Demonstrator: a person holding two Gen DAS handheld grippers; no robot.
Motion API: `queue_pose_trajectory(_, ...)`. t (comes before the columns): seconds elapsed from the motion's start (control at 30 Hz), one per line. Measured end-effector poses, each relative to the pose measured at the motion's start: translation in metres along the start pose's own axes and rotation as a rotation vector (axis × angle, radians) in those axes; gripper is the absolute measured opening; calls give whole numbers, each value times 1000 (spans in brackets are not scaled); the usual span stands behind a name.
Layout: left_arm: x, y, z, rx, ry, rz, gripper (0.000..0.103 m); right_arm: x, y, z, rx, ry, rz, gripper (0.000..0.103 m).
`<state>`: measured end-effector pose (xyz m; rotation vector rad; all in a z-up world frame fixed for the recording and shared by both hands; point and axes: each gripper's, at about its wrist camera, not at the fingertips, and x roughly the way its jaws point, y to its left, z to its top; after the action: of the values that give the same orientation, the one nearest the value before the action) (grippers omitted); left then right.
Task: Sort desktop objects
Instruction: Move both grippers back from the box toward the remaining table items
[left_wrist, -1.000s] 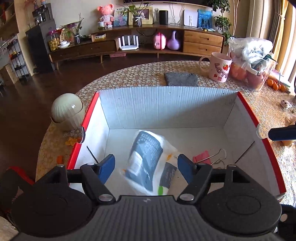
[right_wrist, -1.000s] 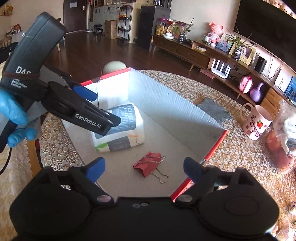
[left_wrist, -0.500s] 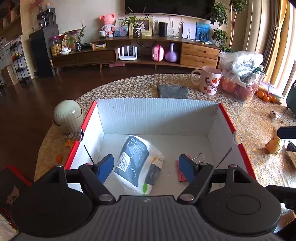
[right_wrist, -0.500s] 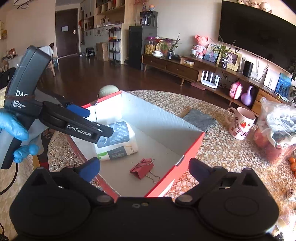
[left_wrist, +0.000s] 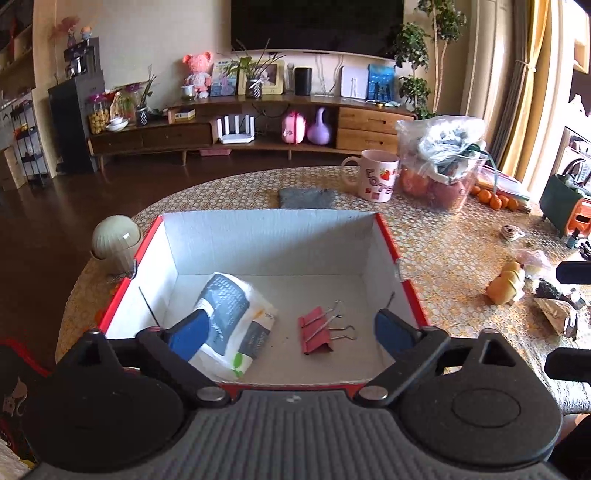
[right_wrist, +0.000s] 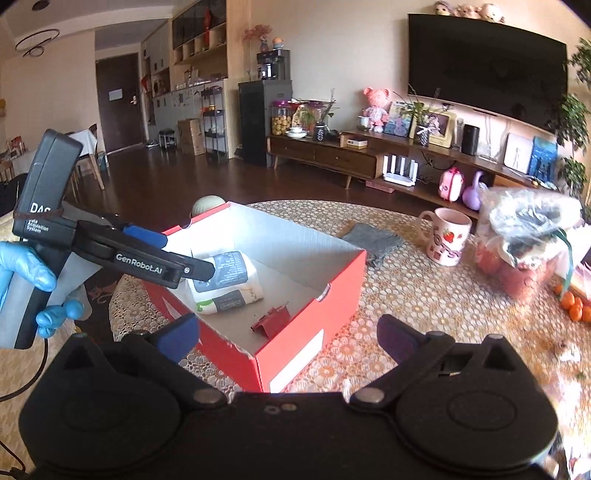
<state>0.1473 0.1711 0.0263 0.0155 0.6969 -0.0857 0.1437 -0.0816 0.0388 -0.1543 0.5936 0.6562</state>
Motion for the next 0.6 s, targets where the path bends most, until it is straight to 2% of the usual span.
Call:
queue_pose_trajectory(0.13,-10,-22,-9,17,-26,-46,103,-19,-11,-16,43,-8,-22,102)
queue_pose_trajectory(0.37,-26,-65,-26,18,-44,-142,103,-52,-24,-45,43,-35,-98,102)
queue_pose_trajectory(0.6,-33,-117,-42,47,-40,-232,103,-81,-37,-73,64,-54,-165,102)
